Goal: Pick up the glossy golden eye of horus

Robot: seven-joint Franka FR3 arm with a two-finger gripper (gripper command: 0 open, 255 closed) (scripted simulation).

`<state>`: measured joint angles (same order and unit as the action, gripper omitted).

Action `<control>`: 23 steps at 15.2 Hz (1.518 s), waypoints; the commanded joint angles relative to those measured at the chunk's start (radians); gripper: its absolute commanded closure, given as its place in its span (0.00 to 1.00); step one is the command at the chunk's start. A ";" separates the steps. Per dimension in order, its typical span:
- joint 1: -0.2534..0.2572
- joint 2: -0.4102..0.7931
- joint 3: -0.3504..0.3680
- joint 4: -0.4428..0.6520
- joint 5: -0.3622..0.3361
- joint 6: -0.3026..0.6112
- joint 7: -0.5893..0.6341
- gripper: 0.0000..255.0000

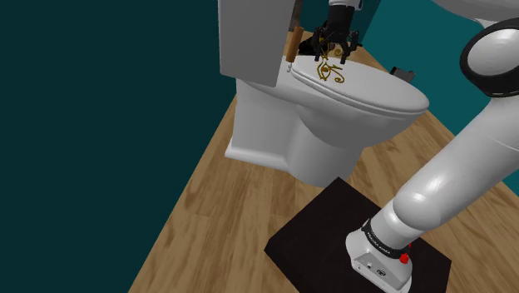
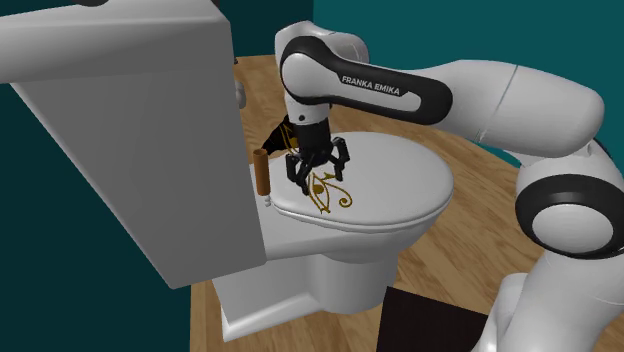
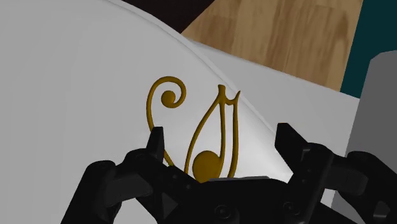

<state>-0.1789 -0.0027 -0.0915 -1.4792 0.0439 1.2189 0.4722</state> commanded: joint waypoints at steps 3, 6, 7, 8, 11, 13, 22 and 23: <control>-0.004 0.022 -0.005 -0.006 0.000 0.023 0.019 0.00; -0.004 0.008 -0.004 -0.065 -0.001 0.068 0.019 0.00; -0.003 0.004 -0.004 -0.084 -0.002 0.083 0.018 0.00; -0.003 0.001 -0.004 -0.095 -0.002 0.091 0.018 0.00; -0.004 0.001 -0.004 -0.097 -0.003 0.093 0.016 1.00; -0.003 -0.002 -0.003 -0.100 -0.002 0.093 0.020 1.00; -0.003 0.014 -0.005 -0.038 -0.001 0.047 0.019 1.00; -0.003 0.019 -0.005 -0.018 0.000 0.032 0.019 1.00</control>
<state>-0.1824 0.0083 -0.0967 -1.5189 0.0425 1.2664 0.4912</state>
